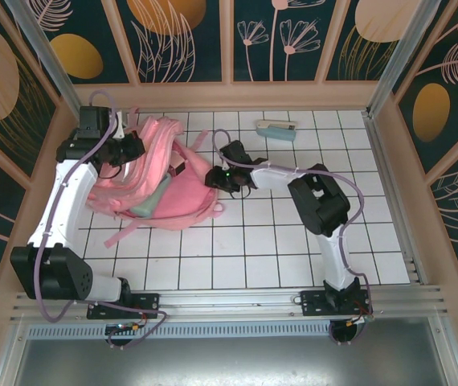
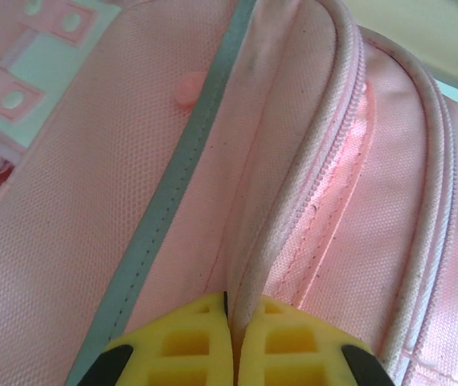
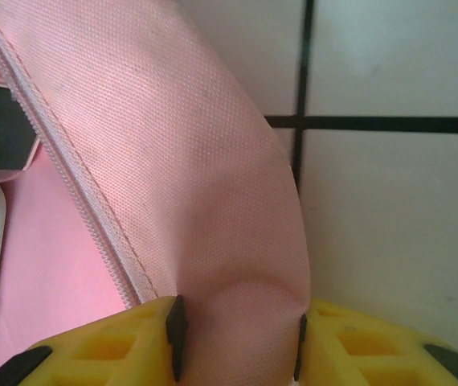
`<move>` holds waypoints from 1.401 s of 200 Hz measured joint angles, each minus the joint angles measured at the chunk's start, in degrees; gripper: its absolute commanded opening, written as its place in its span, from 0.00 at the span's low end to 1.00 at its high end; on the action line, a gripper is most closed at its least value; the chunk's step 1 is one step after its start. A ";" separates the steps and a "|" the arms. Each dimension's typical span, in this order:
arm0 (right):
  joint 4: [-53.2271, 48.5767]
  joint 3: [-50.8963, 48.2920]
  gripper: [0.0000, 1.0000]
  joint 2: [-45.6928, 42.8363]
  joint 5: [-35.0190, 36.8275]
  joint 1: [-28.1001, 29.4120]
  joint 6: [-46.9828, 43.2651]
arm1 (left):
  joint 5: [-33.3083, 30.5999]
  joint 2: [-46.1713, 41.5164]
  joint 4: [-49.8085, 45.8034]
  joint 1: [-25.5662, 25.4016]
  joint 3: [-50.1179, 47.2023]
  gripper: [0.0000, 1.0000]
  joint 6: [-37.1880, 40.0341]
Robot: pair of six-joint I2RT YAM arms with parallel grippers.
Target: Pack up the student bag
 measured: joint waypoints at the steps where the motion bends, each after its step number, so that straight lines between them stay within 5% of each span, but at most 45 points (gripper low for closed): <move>1: 0.04 0.04 0.41 0.04 -0.04 0.04 0.04 | -0.28 -0.04 -0.07 0.00 -0.02 0.00 0.02; 38: 0.26 1.16 0.44 0.39 -0.44 0.79 0.39 | -3.93 -1.68 -0.39 0.15 -1.25 0.00 0.70; 71: -0.48 0.76 0.48 -0.92 0.92 -1.42 -0.98 | 0.31 -3.61 1.53 0.20 -5.51 0.00 1.88; 153: -5.22 6.86 0.52 -5.42 13.33 -19.67 -7.74 | 11.50 -6.60 9.05 0.63 -16.85 0.00 1.22; 245: -5.81 26.91 0.75 12.22 18.25 -29.79 -16.31 | 15.65 -7.78 12.07 -1.42 -19.32 0.00 -1.55; 280: -9.05 43.56 0.77 22.67 15.98 -32.35 -17.18 | 15.63 -7.76 12.33 -4.52 -19.39 0.00 -2.86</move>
